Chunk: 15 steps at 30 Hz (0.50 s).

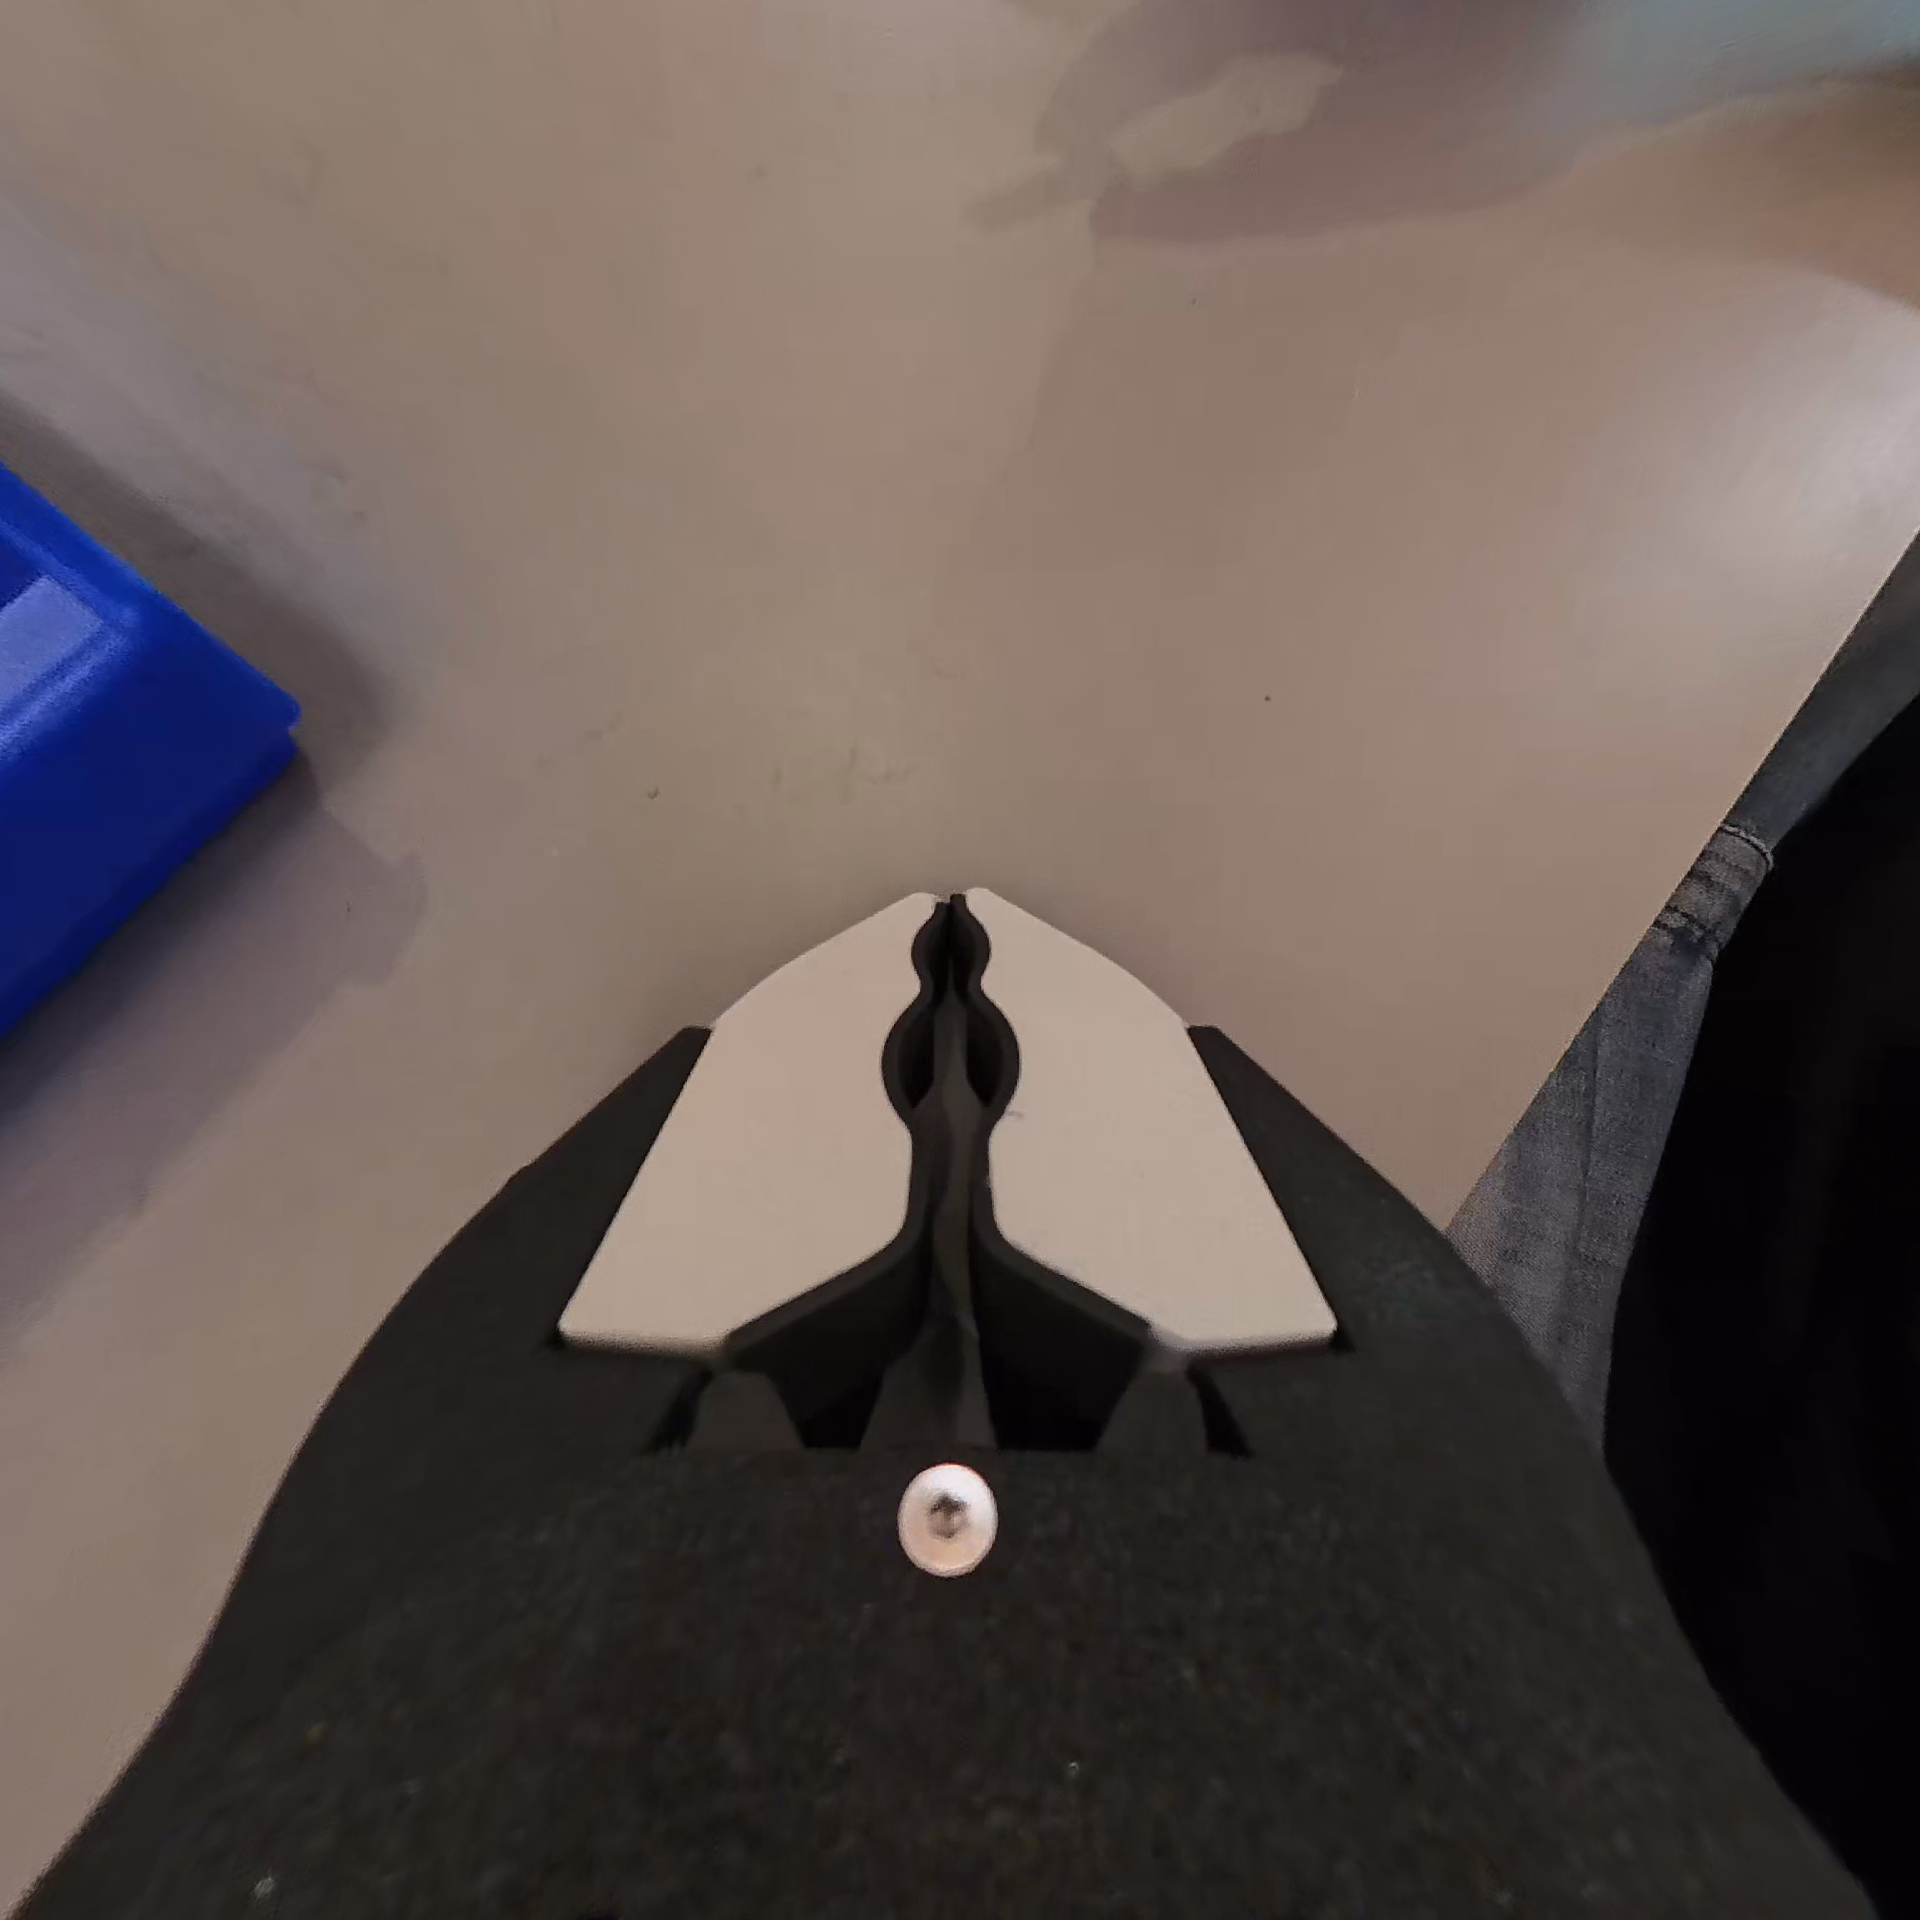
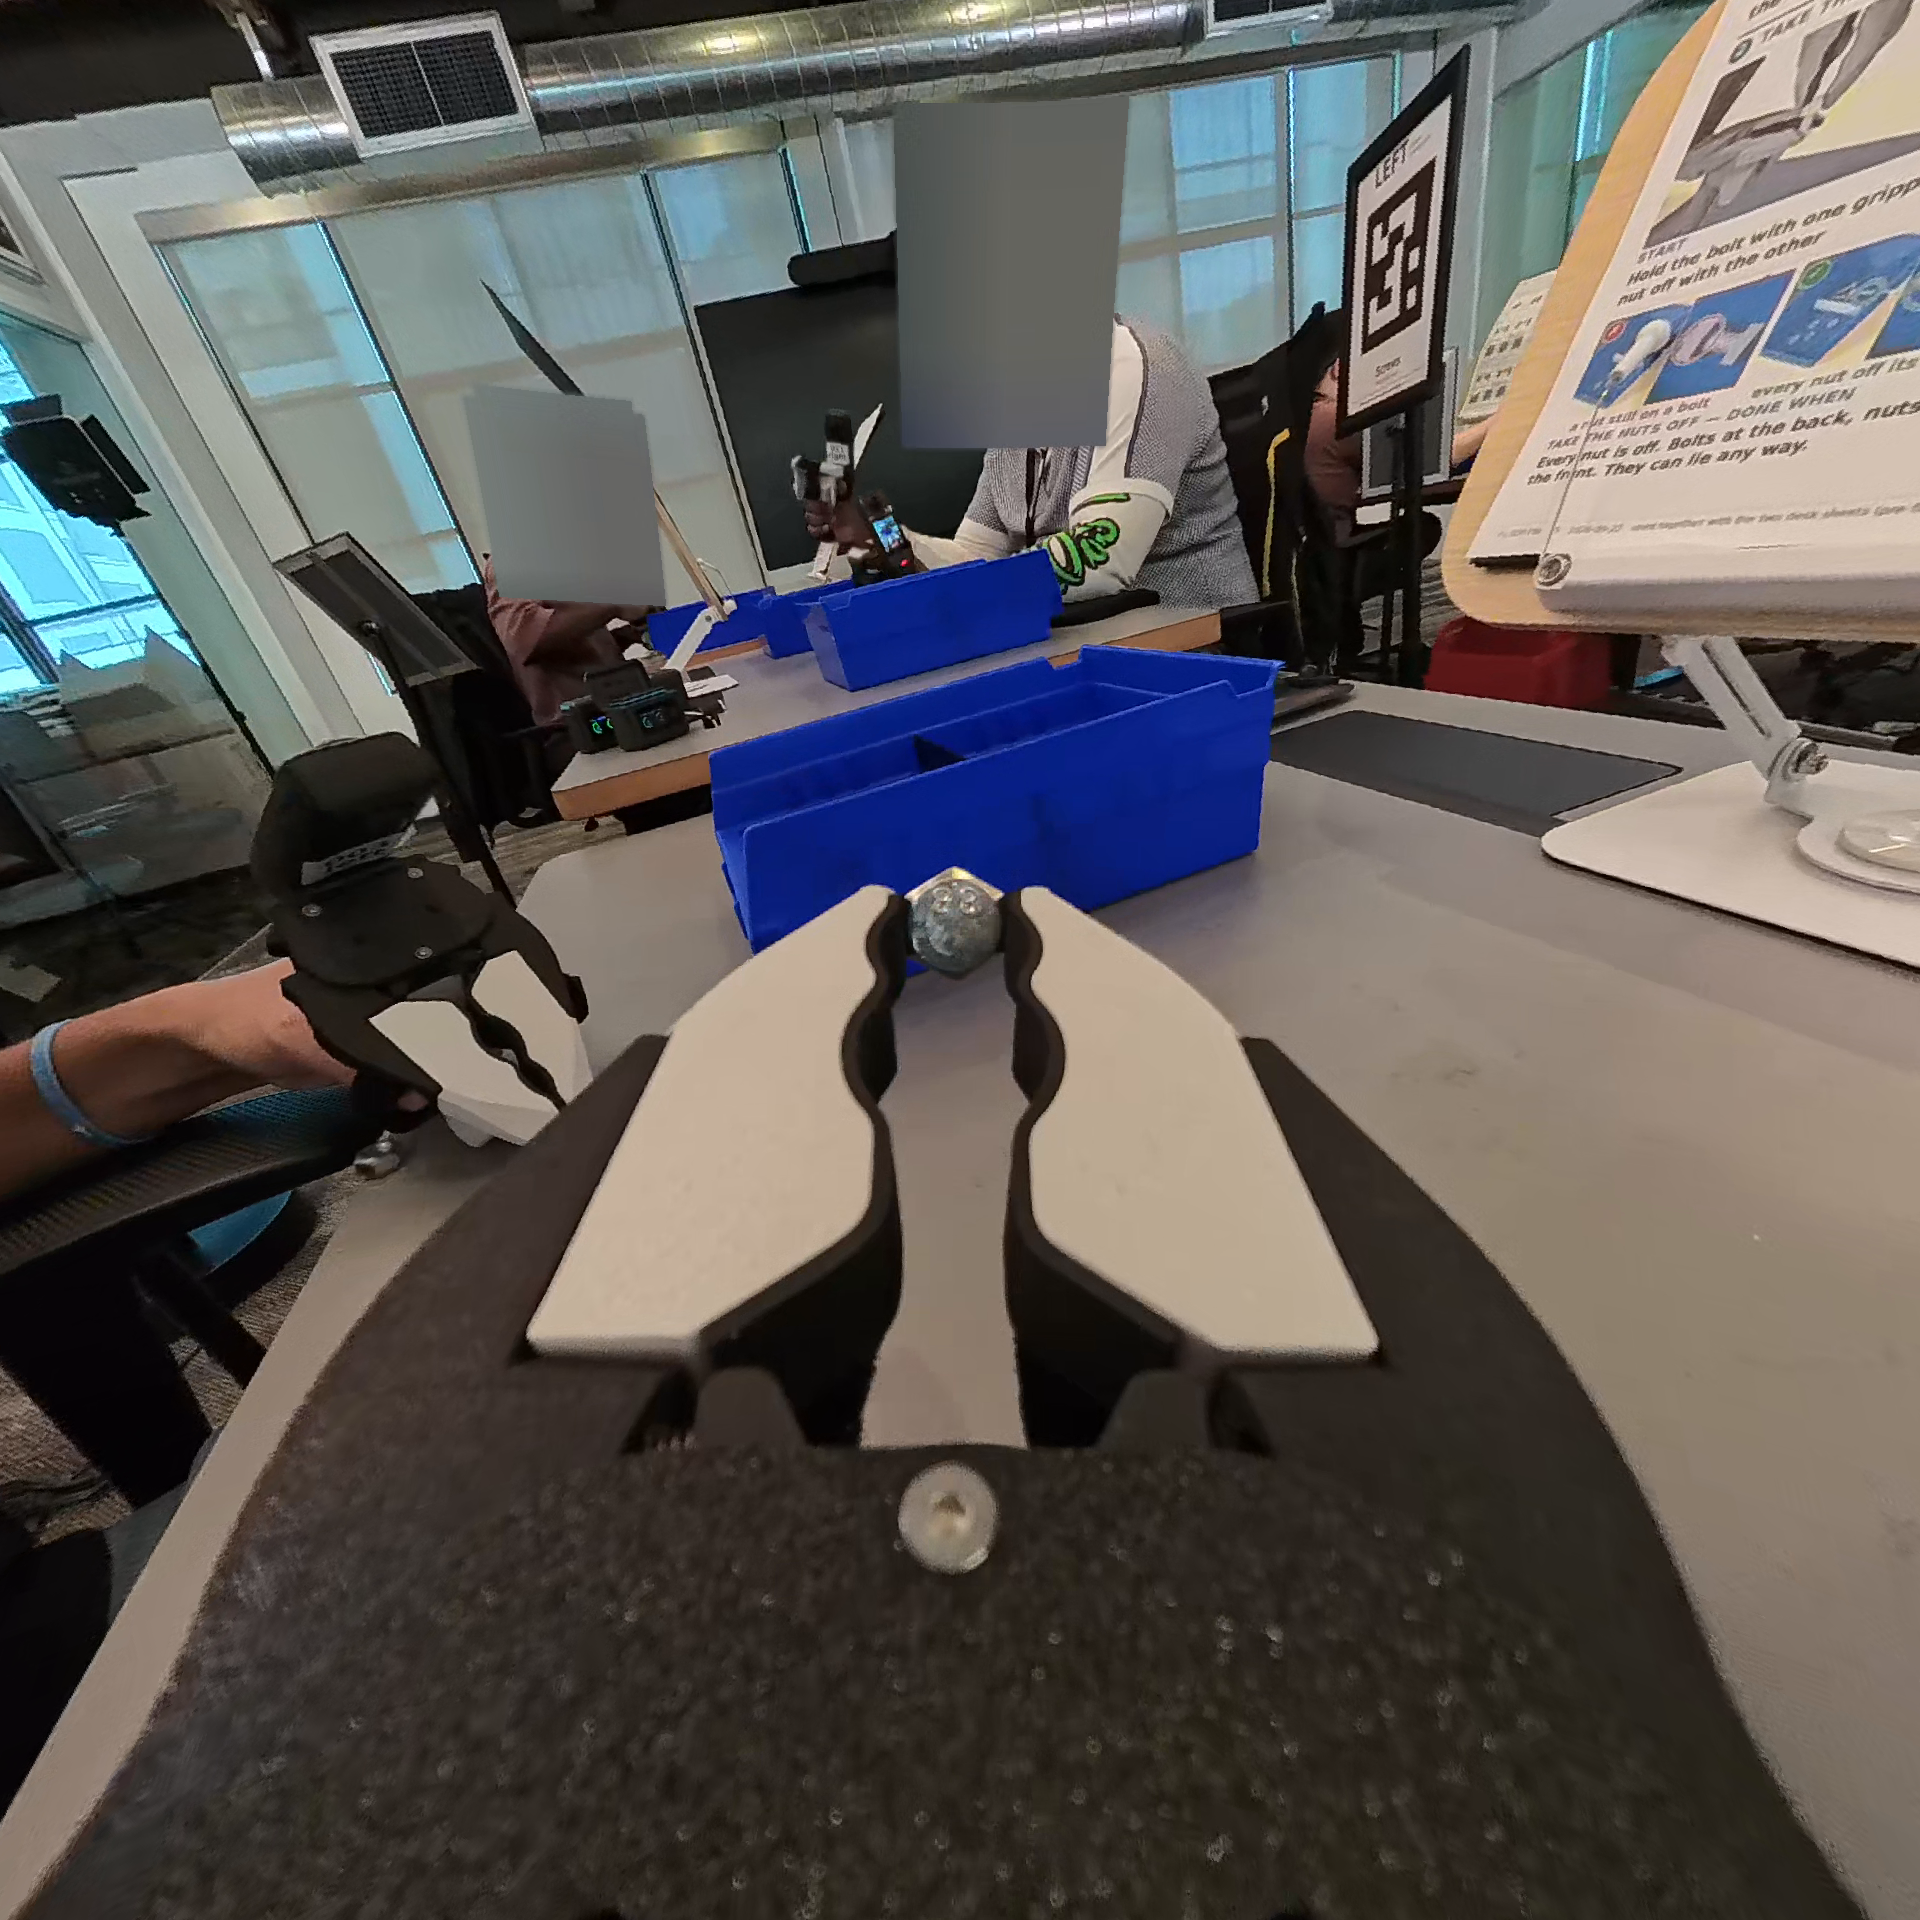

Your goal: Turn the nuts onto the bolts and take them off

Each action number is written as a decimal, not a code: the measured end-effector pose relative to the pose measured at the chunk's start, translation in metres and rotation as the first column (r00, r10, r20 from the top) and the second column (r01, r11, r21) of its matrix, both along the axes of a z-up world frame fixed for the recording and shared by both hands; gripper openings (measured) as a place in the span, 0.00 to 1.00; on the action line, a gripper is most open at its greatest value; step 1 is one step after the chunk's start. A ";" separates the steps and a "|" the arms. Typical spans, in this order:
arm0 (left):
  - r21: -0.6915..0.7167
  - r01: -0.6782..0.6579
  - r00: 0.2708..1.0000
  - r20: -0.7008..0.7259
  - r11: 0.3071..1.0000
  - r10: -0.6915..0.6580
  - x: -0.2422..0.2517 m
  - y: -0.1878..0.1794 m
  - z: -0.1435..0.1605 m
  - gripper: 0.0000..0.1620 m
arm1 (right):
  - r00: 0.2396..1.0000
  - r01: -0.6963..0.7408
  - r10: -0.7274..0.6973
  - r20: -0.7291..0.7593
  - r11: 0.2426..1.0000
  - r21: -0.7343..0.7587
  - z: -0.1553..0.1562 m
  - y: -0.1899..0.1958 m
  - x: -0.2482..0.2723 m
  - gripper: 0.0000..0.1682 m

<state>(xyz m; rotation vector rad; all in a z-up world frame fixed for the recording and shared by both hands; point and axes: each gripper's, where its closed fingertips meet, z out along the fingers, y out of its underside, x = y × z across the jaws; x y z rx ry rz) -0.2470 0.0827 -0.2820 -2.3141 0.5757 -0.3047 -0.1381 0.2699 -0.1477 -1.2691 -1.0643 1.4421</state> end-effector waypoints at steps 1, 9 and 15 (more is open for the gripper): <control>0.001 0.000 1.000 -0.002 1.000 0.000 0.000 0.000 0.000 0.00 | 1.000 -0.001 0.001 -0.001 1.000 -0.005 -0.001 0.000 0.000 0.10; -0.004 -0.003 1.000 0.019 1.000 0.003 -0.002 0.002 0.001 0.04 | 1.000 -0.015 0.015 0.009 1.000 0.000 -0.003 -0.004 -0.002 0.10; 0.108 -0.015 0.988 0.155 0.994 -0.002 -0.014 -0.022 0.056 0.17 | 1.000 -0.021 0.022 0.013 1.000 -0.009 -0.004 -0.004 -0.003 0.10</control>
